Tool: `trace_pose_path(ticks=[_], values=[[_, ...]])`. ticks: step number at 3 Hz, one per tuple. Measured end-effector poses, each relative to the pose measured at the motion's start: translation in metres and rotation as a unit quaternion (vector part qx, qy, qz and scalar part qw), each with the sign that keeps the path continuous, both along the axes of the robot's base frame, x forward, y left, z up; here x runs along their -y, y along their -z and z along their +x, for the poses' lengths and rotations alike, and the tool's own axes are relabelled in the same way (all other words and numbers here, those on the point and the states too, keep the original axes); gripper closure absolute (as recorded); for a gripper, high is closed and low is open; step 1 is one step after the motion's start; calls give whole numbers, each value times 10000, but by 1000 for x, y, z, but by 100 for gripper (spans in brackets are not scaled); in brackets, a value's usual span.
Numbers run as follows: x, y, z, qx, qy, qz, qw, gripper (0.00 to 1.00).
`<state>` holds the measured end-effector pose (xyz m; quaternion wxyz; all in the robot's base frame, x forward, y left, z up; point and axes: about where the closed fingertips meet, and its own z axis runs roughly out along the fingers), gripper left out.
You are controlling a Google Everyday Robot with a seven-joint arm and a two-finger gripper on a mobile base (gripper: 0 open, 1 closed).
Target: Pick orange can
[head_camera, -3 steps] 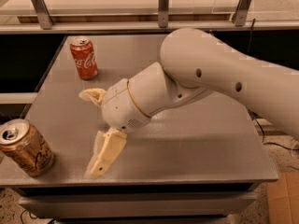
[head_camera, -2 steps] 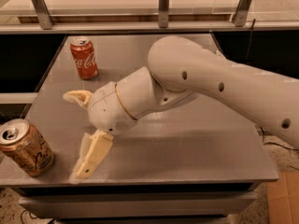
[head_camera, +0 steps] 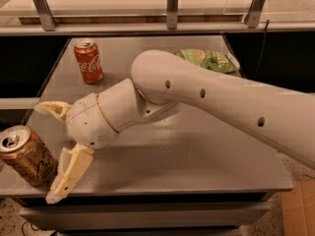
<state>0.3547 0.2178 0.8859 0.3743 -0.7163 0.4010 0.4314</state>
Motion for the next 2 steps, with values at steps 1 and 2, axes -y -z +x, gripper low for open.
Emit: trace_pose_path(ticks=[1,2], values=[[-17,7,-4,-90,-233,125,9996,0],[-31,14,-6,-136,-417,139,9989,0]])
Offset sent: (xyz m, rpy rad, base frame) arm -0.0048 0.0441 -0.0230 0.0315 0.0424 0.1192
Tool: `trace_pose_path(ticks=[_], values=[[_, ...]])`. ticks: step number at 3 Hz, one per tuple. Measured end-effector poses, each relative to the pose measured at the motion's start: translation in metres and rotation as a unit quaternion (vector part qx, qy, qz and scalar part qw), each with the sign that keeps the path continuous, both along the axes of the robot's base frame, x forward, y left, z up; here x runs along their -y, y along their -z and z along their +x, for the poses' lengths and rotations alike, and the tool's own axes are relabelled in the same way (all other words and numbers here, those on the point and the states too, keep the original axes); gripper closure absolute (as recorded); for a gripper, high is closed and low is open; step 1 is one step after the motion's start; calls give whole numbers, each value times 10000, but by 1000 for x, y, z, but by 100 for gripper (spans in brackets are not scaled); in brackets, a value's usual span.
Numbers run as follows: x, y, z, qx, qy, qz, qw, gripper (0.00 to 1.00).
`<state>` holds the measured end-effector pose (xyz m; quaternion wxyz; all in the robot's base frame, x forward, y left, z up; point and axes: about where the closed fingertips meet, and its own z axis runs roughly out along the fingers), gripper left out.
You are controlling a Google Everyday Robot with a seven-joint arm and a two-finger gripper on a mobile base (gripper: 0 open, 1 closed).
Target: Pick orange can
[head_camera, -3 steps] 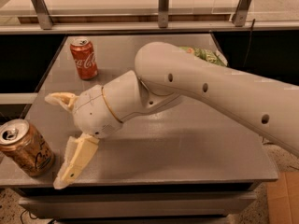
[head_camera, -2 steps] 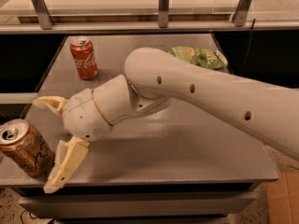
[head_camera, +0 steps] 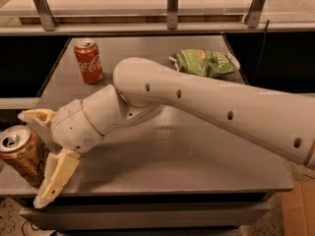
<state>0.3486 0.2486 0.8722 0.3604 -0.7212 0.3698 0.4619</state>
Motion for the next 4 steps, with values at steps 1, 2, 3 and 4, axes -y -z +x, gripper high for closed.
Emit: trace_pose_path(ticks=[1,2,3,4], values=[[-7,3,-2,-19,-117,19,9999,18],[-11,4,-2,-29,-203,42,9998,42],[-11,1,2,-33,-256,87,9996,65],[-9,-7,6,21,-307,132,9994,88]])
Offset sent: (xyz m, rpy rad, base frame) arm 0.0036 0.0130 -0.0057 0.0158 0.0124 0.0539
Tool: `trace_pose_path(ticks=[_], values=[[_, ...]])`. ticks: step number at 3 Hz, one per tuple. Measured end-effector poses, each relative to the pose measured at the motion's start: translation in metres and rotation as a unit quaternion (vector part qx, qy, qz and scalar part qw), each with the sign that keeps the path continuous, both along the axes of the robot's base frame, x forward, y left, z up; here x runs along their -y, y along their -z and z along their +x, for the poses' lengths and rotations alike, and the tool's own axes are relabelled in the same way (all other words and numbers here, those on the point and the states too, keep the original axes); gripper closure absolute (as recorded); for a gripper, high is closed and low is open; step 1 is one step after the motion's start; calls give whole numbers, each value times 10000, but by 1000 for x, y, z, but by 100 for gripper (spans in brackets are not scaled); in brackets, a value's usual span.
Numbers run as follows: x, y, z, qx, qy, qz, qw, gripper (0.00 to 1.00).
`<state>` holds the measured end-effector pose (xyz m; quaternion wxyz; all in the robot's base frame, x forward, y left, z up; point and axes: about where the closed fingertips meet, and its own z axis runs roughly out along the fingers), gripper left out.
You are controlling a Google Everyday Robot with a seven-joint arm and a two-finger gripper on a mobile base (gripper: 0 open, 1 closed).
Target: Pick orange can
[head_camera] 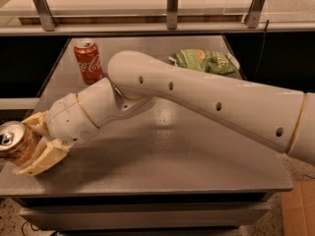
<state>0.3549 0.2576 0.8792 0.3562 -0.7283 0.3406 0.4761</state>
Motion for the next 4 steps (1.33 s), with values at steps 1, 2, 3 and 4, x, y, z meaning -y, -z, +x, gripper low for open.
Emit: trace_pose_path(ticks=[1,2,3,4], values=[[3,-13,5,76,-49,78,9999,100],[7,-29,10,172,-116,139,9997,100],[10,-41,14,242,-173,194,9994,100],[11,-49,16,280,-240,241,9990,100]])
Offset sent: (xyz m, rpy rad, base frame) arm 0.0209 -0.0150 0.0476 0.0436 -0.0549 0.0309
